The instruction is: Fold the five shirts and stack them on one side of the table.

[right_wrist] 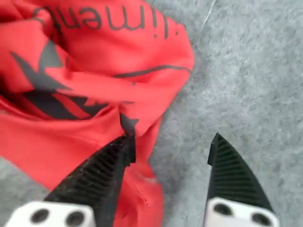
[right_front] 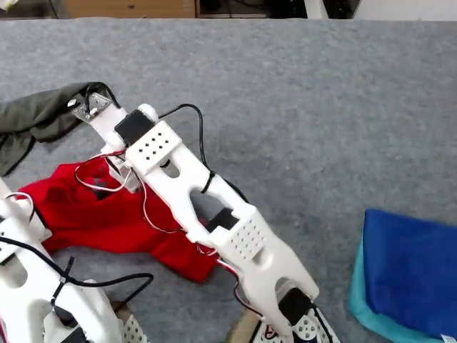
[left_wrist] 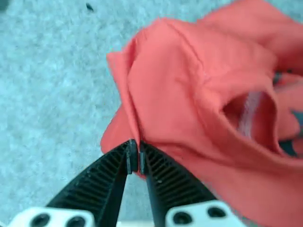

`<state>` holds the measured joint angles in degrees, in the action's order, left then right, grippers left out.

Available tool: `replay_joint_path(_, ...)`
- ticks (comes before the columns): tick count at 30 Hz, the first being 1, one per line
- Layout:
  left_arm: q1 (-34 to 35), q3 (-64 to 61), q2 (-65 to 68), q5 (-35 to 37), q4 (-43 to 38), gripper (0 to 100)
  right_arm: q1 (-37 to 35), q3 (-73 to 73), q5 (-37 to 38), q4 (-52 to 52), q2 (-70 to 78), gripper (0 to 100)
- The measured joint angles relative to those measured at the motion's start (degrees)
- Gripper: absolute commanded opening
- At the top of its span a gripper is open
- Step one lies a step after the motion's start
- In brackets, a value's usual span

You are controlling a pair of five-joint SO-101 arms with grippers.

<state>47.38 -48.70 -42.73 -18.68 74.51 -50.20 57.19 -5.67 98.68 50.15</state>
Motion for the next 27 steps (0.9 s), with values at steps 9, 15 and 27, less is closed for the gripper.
replay_joint_path(9,1.2,0.7,-7.9,-0.5,2.5,2,-0.4,0.0,0.0,-5.8,9.9,18.2)
replay_joint_path(15,-0.6,0.8,-22.6,-0.5,9.3,2,0.0,0.5,0.0,-7.9,11.3,2.5)
replay_joint_path(27,-13.1,3.7,-41.3,-0.5,19.1,2,7.1,28.8,0.0,-2.8,11.6,0.5)
